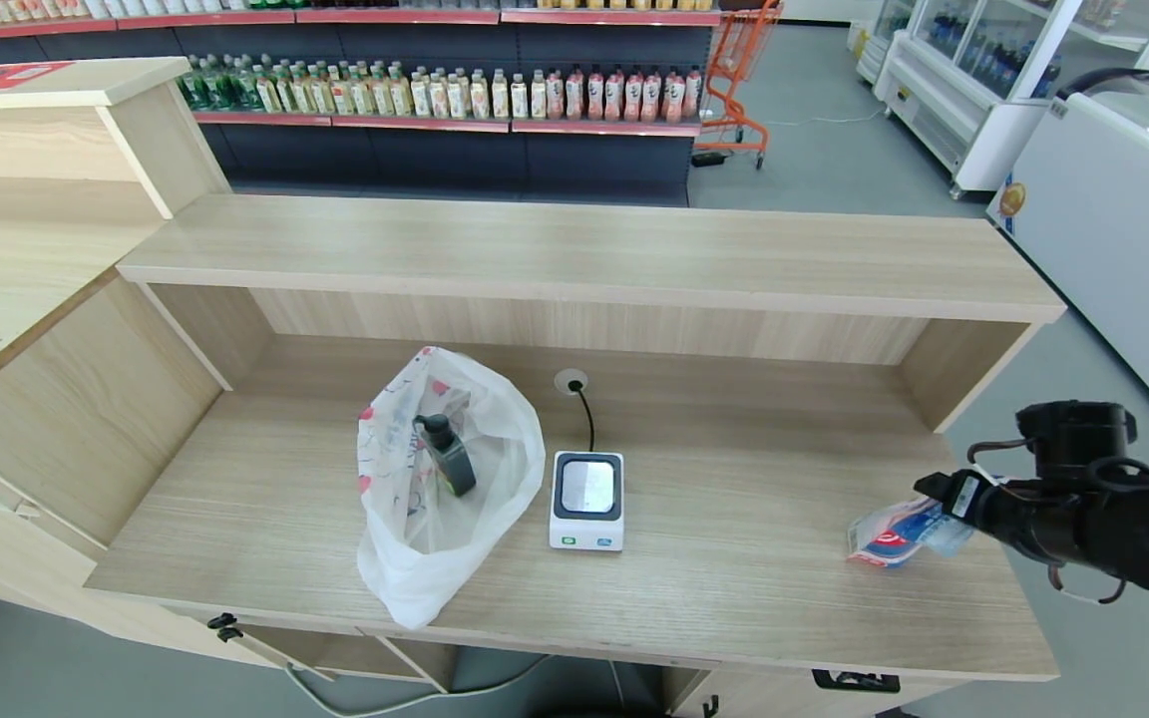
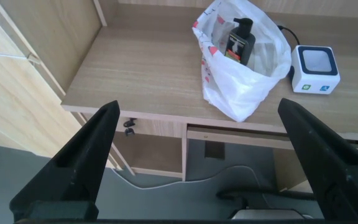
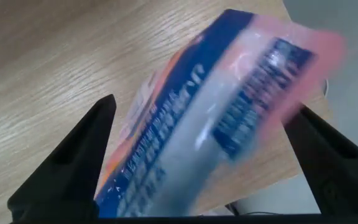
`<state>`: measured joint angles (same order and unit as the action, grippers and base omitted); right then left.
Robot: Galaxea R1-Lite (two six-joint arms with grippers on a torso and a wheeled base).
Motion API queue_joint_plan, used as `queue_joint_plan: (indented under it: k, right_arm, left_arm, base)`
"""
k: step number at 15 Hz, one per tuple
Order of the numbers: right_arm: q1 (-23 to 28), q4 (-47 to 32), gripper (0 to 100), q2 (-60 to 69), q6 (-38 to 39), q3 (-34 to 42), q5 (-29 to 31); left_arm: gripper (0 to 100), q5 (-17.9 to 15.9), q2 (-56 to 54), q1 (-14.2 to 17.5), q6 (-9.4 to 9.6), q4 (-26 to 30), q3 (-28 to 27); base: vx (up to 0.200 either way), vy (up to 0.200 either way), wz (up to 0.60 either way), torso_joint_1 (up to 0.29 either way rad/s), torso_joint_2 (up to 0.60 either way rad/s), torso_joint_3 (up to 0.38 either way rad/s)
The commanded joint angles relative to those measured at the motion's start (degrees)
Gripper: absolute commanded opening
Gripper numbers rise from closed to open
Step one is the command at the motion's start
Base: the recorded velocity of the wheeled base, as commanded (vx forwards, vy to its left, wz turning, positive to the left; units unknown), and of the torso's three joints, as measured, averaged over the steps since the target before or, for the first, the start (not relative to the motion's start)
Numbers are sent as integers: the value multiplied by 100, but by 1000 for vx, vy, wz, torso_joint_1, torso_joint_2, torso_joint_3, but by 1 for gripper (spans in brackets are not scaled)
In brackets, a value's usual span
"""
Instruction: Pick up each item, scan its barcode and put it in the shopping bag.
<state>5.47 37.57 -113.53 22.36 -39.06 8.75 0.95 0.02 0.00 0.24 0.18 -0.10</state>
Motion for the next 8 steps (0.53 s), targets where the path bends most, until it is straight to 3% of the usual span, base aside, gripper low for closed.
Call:
queue_joint_plan:
  k: [1, 2, 8]
  right_arm:
    - [-240, 119, 100, -793, -21, -374, 12]
    - [-301, 128, 0, -916, -21, -480, 21]
    - [-565, 418, 0, -1163, -364, -515, 65]
  left_arm:
    - [100, 2, -2, 0, 2, -1, 1]
    - [100, 2, -2, 0, 2, -1, 1]
    - [100, 2, -2, 0, 2, -1, 1]
  base:
    - [0, 0, 0, 0, 0, 0]
    - [0, 0, 0, 0, 0, 0]
    - [0, 0, 0, 0, 0, 0]
